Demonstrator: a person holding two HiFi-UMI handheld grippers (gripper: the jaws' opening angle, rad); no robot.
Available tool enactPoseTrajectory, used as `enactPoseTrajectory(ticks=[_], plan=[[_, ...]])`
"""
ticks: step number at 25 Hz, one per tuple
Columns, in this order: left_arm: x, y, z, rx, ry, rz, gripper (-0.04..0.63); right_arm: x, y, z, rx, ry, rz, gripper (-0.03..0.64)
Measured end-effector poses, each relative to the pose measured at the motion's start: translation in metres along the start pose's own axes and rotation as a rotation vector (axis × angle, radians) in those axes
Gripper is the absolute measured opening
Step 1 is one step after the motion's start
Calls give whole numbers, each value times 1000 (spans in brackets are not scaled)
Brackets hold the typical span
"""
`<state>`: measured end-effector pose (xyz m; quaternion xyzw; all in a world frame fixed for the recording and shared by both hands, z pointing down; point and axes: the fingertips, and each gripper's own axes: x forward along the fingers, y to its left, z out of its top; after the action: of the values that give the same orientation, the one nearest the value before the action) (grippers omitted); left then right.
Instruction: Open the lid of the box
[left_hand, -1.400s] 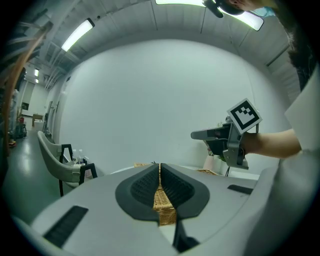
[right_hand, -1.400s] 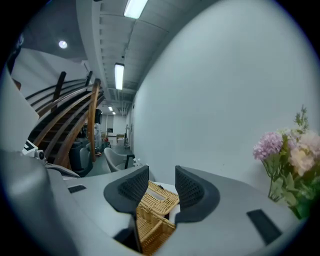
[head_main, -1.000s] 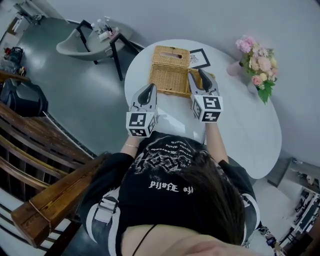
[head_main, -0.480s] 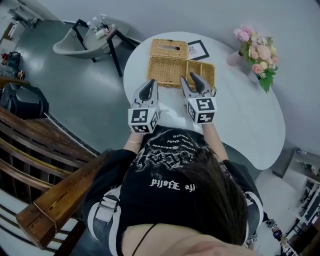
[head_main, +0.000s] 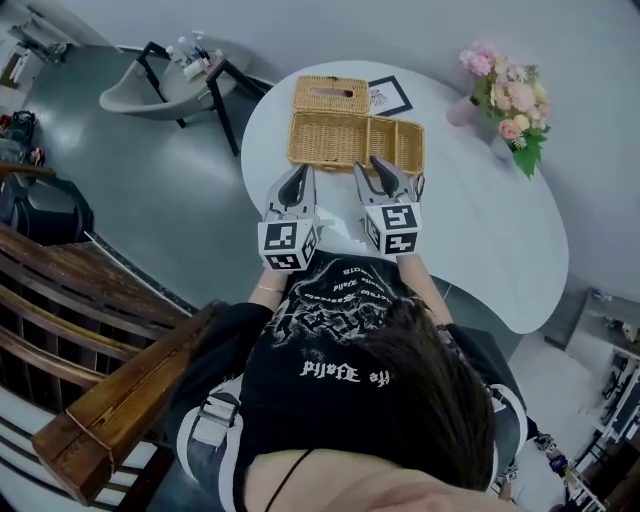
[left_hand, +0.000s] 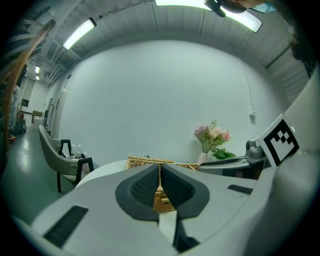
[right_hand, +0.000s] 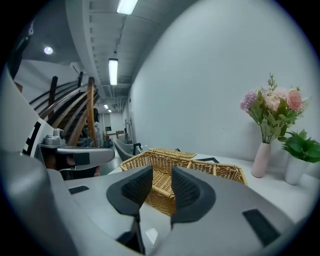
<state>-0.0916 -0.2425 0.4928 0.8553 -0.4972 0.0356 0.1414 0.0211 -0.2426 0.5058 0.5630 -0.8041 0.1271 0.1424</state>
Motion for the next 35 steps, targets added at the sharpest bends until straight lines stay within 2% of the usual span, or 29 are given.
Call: enactPoseTrajectory(ticks=[2,4,8,14,35], plan=[[-1,-2,-3,-4,1,-1,28,-1,0,-2,4,5,4,115],[-1,-4,-3,-8,-2,-1,28,0,0,-2,18,14,14,51],[-3,-6,0,-6,-7,-6,28,-1,-2,2,47,-18,9,28],[-3,-6,-1,0,-6,-14,28,-3,-2,5,11,-38,-29,26],[0,-8,-3,-2,0,-18,28,-4,-7,8,7,-52,-31,25]])
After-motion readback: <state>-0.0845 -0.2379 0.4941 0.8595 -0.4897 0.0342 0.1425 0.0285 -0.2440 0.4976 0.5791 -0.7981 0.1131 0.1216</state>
